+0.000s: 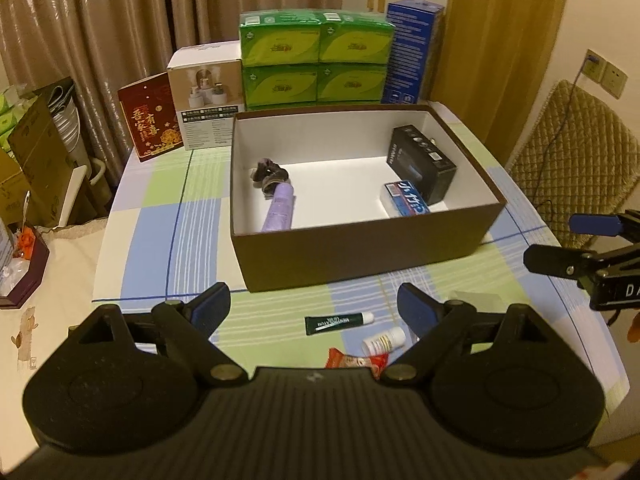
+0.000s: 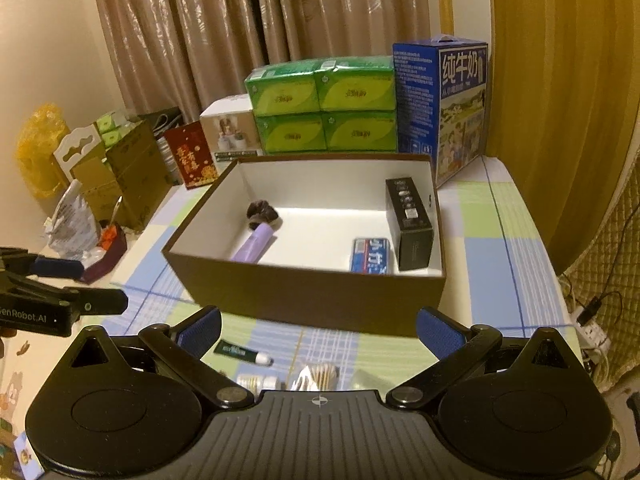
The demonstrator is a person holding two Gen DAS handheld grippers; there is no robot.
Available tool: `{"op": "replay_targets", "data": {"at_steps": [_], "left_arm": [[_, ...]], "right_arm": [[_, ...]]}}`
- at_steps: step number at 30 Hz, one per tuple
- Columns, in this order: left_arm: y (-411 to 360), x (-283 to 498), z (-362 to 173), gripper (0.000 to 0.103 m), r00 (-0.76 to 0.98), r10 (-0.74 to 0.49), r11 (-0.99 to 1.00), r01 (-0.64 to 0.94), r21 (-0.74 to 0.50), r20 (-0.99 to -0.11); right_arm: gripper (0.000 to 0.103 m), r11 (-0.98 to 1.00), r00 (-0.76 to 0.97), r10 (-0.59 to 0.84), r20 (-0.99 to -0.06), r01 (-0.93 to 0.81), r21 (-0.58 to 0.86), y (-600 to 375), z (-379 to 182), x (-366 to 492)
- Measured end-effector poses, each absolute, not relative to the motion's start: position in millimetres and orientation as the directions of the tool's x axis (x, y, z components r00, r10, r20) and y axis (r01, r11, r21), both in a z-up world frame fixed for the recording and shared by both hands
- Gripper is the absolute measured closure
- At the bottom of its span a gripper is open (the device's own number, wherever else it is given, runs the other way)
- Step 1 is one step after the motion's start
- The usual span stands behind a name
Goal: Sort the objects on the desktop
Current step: 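Withdraw both tools from the cardboard box back over the loose table items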
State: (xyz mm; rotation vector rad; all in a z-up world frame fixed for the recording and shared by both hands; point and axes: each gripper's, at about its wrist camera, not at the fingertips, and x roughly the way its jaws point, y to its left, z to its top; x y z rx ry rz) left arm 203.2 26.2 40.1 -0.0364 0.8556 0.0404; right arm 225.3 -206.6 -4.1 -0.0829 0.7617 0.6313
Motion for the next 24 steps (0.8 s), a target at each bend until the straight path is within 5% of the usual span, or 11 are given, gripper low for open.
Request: {"op": "replay_targets", "data": {"at_steps": [24], "left_arm": [[7, 155, 5, 0.015, 0.584, 0.000, 1.000, -0.015, -0.011, -0.812]], "right_arm": [[0.002, 0.816, 0.450, 0.481, -0.752, -0.543, 0.197, -226, -43, 174]]}}
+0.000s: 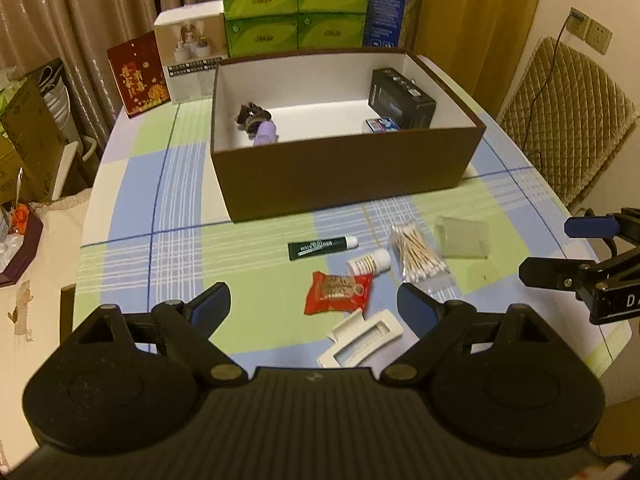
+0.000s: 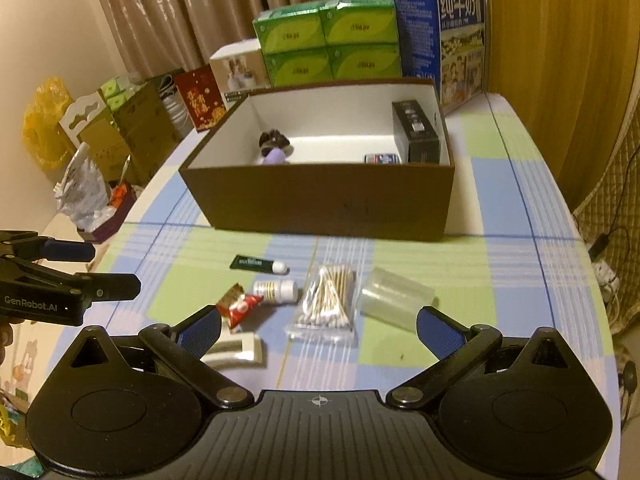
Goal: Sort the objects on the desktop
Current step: 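Withdraw both tools from the cardboard box back over the loose table items, then grasp the white hair clip with the left tool while the right tool grasps the white pill bottle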
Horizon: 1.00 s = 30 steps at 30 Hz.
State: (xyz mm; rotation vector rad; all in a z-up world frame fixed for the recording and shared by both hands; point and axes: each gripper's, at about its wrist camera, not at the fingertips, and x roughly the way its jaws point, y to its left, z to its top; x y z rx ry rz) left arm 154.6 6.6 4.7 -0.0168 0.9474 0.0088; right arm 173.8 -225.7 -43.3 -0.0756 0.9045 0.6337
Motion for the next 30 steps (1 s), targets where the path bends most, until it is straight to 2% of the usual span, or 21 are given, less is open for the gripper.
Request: {"op": "replay_targets", "data": {"at_steps": [11, 22, 30], "left_arm": [[1, 133, -27, 0.015, 0.561, -0.038, 0.997, 0.073, 0.003, -0.827], [-9, 130, -64, 0.016, 0.540, -0.130, 0.982, 0.184, -0.034, -0.831], [-12, 144, -87, 0.016, 0.518, -0.142, 0.973, 0.229, -0.023, -0.843]], "right_arm": [[0.002, 0.836, 0.402, 0.397, -0.825, -0.529, 0.145, -233, -86, 158], [0.002, 0.858, 0.388, 0.362, -0.847, -0.493, 0.140, -243, -108, 159], [0.002, 0.877, 0.379, 0.335, -0.863, -0.460, 0.138, -251, -117, 165]]}}
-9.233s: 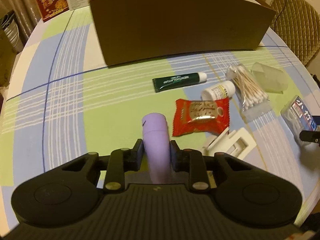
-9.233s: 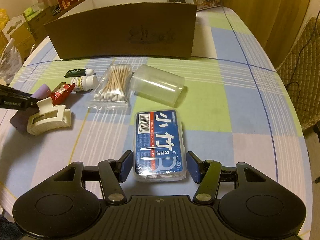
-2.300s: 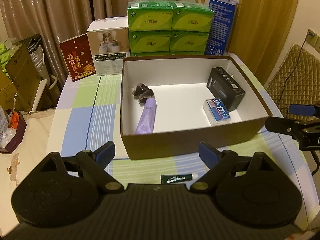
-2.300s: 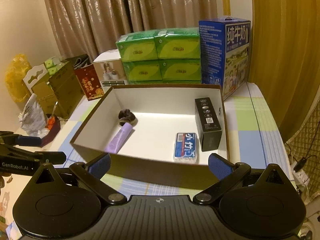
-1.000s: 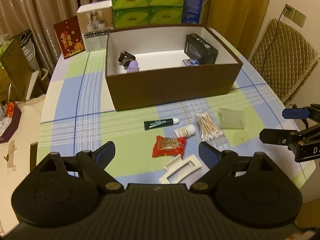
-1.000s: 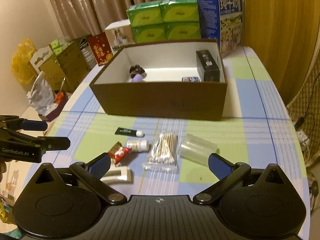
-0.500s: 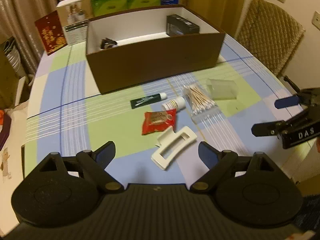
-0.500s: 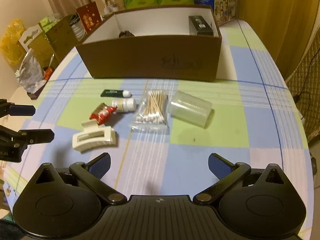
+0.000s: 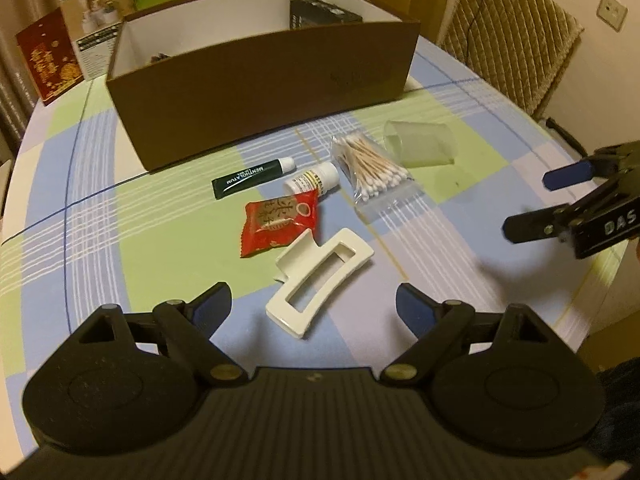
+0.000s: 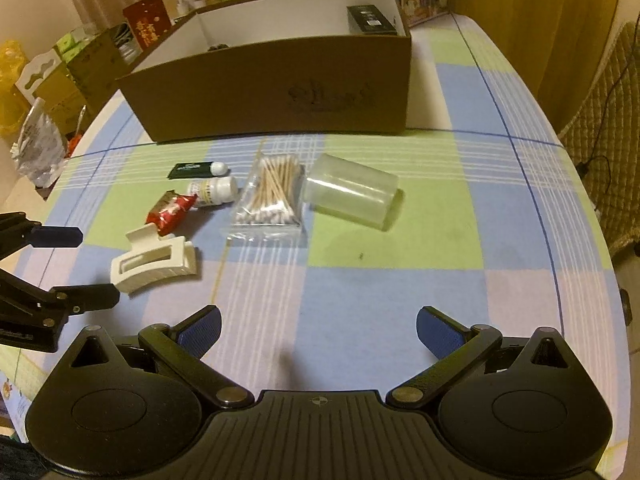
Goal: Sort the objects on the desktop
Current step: 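Grasp the white hair clip with the left tool while the right tool grasps the white pill bottle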
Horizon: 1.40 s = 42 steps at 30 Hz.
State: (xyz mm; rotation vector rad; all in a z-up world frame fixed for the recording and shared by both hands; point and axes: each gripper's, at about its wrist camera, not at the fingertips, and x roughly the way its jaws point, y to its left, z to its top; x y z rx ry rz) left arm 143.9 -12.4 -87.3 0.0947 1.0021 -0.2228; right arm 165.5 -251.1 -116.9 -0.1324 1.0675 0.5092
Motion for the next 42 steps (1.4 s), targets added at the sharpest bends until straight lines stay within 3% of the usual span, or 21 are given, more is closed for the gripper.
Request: {"op": "replay_targets", "data": {"at_steps": [13, 18, 20, 23, 28, 31, 34, 36, 38, 42], "left_arm": [[-17, 181, -118, 0.021, 0.489, -0.156, 0.944, 0.330, 0.016, -0.858], [-19, 183, -124, 0.032, 0.480, -0.171, 0.940, 0.340, 0.003, -0.860], [-20, 182, -126, 0.050, 0.473, -0.182, 0.937, 0.349, -0.007, -0.862], [-22, 178, -127, 0.057, 0.459, -0.186, 0.938, 0.347, -0.017, -0.869], [-22, 167, -127, 0.057, 0.451, -0.193, 0.941, 0.336, -0.034, -0.871], [-23, 167, -126, 0.048, 0.464, -0.195, 0.945, 0.324, -0.039, -0.864], [-26, 171, -127, 0.047, 0.473, -0.186, 0.946, 0.323, -0.027, -0.861], [-29, 173, -128, 0.051, 0.484, -0.180, 0.943, 0.333, -0.010, -0.857], [-32, 174, -129, 0.063, 0.484, -0.175, 0.940, 0.340, 0.000, -0.857], [-29, 168, -129, 0.066, 0.487, -0.170, 0.944, 0.329, 0.000, -0.856]], "right_arm": [[0.002, 0.911, 0.374, 0.305, -0.876, -0.383, 0.153, -271, -124, 176], [0.002, 0.922, 0.368, 0.293, -0.882, -0.354, 0.159, -277, -127, 178], [0.002, 0.923, 0.366, 0.293, -0.883, -0.349, 0.161, -278, -128, 178], [0.002, 0.923, 0.366, 0.293, -0.884, -0.349, 0.162, -278, -128, 178], [0.002, 0.925, 0.365, 0.289, -0.885, -0.346, 0.159, -278, -129, 177], [0.002, 0.924, 0.364, 0.288, -0.886, -0.348, 0.158, -277, -129, 177], [0.002, 0.922, 0.364, 0.291, -0.885, -0.354, 0.157, -275, -128, 176], [0.002, 0.919, 0.363, 0.294, -0.884, -0.360, 0.158, -274, -128, 176], [0.002, 0.918, 0.362, 0.296, -0.884, -0.365, 0.158, -273, -128, 175], [0.002, 0.917, 0.361, 0.298, -0.884, -0.365, 0.161, -272, -129, 175]]}}
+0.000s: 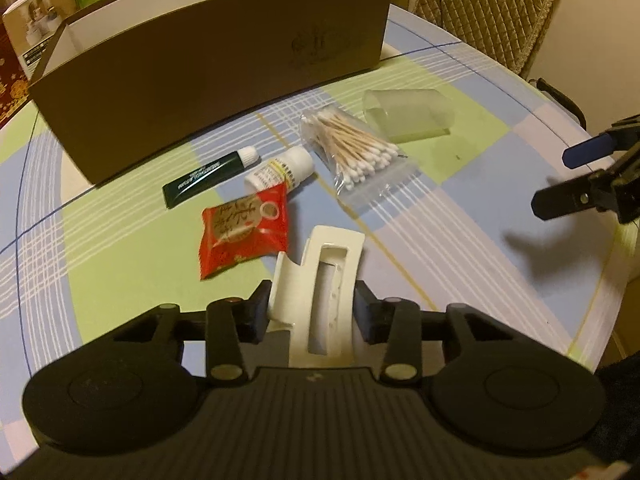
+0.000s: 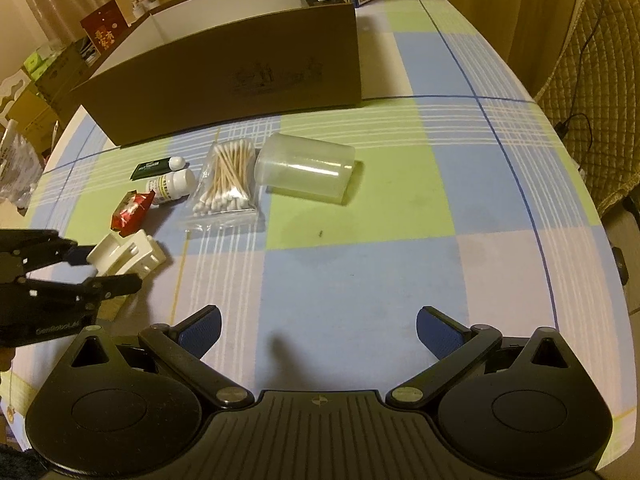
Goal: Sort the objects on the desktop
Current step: 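Grasp the white hair clip with the left tool while the right tool grasps the white pill bottle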
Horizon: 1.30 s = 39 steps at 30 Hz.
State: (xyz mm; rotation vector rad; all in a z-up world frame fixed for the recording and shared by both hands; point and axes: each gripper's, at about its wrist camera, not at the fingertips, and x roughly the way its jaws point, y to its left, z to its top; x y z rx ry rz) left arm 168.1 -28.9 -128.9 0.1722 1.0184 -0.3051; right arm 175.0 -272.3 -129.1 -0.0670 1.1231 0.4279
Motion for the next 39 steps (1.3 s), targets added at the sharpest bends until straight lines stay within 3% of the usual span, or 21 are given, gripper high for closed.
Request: {"op": "replay_targets", "data": {"at_steps": [6, 18, 19, 21, 22, 28, 33, 39], "left_arm": [[-4, 147, -127, 0.066, 0.491, -0.113, 0.969, 0.246, 0.014, -0.864], [81, 144, -113, 0.066, 0.519, 0.096, 0.995, -0.085, 0.060, -0.849], [84, 145, -112, 0.066, 0.520, 0.104, 0.993, -0.096, 0.063, -0.848], [90, 148, -110, 0.066, 0.520, 0.118, 0.991, -0.115, 0.067, -0.846], [91, 151, -109, 0.066, 0.520, 0.122, 0.990, -0.121, 0.068, -0.845], [94, 168, -107, 0.066, 0.523, 0.117, 0.990, -0.127, 0.058, -0.845], [97, 183, -107, 0.066, 0.528, 0.096, 0.992, -0.121, 0.038, -0.844], [96, 194, -109, 0.066, 0.525, 0.083, 0.994, -0.105, 0.033, -0.847]], "right_arm": [[0.002, 0.906, 0.359, 0.319, -0.877, -0.388, 0.170, -263, -129, 179], [0.004, 0.801, 0.376, 0.454, -0.807, -0.570, 0.185, -191, -123, 194], [0.007, 0.793, 0.387, 0.461, -0.798, -0.583, 0.176, -183, -123, 196], [0.031, 0.780, 0.392, 0.476, -0.788, -0.602, 0.172, -168, -124, 202], [0.035, 0.776, 0.387, 0.481, -0.787, -0.605, 0.177, -161, -125, 206], [0.037, 0.764, 0.368, 0.490, -0.790, -0.618, 0.186, -127, -137, 227], [0.049, 0.762, 0.356, 0.472, -0.806, -0.625, 0.170, -112, -146, 238], [0.054, 0.761, 0.320, 0.444, -0.837, -0.627, 0.164, -101, -163, 240]]}}
